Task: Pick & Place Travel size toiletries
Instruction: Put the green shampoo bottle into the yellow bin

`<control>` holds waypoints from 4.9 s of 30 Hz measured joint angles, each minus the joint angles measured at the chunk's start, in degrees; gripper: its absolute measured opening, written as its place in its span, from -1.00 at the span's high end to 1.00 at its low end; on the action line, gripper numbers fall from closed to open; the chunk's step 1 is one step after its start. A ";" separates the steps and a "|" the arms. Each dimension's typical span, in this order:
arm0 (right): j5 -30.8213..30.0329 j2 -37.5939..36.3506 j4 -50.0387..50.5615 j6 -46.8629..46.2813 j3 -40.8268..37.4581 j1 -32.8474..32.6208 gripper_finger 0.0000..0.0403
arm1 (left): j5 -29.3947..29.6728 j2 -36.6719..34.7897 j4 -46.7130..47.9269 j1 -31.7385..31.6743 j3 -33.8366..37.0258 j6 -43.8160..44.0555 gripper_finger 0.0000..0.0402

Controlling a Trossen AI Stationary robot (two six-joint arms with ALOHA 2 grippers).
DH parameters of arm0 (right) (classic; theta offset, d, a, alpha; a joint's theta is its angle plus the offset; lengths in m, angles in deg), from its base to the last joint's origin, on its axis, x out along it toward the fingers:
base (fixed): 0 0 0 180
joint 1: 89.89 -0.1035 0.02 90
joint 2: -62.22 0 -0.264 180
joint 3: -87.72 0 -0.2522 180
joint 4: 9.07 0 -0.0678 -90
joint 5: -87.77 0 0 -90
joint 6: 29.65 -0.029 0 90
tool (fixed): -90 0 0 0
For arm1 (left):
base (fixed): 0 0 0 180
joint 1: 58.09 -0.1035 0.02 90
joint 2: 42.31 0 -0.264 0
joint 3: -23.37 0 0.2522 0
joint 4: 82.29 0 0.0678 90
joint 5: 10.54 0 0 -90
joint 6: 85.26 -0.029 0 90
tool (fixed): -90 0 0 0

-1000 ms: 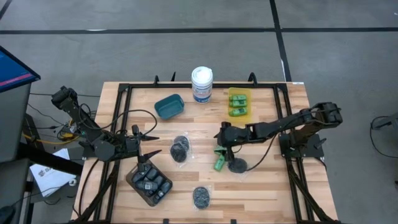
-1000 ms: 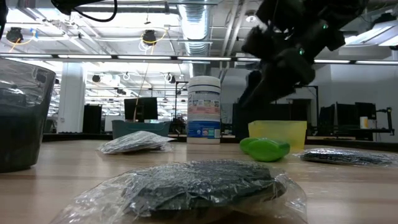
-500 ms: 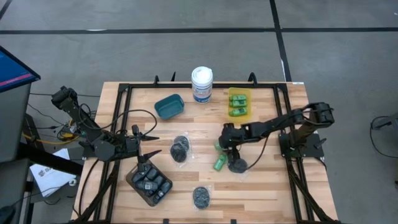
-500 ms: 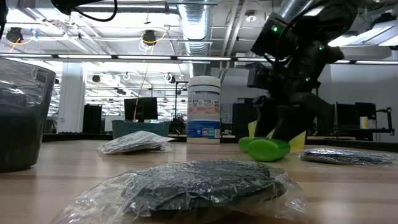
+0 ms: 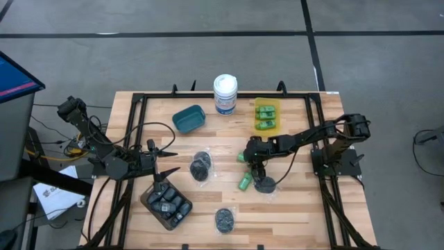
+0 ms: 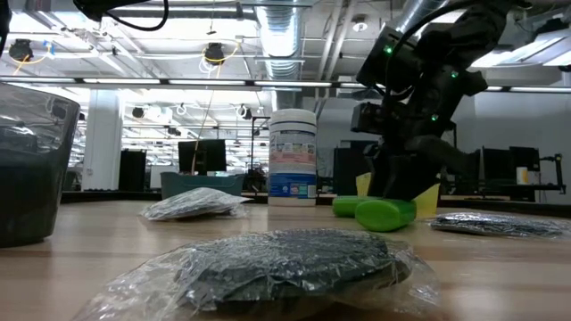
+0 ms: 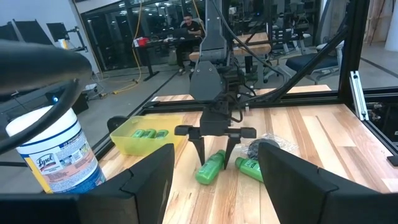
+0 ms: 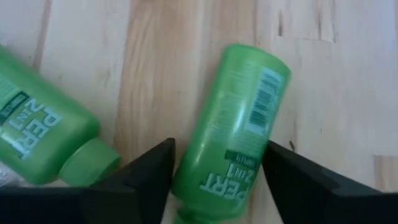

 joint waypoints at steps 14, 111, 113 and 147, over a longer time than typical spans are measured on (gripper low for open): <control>-2.64 -5.83 -2.43 -0.75 1.54 1.42 0.37 | -0.17 -0.02 -0.04 0.00 0.00 0.00 -0.13; 7.39 -5.85 -13.61 3.40 3.10 -15.13 -0.56 | -0.02 0.00 -0.20 0.02 0.00 0.20 -0.13; 7.37 -5.96 -12.66 4.57 3.10 -15.42 -0.56 | -0.02 0.00 -0.20 0.02 0.00 0.20 -0.13; 0.88 2.75 -5.38 15.50 3.13 -10.67 -0.53 | 0.02 -0.01 -0.17 0.01 0.00 0.20 -0.13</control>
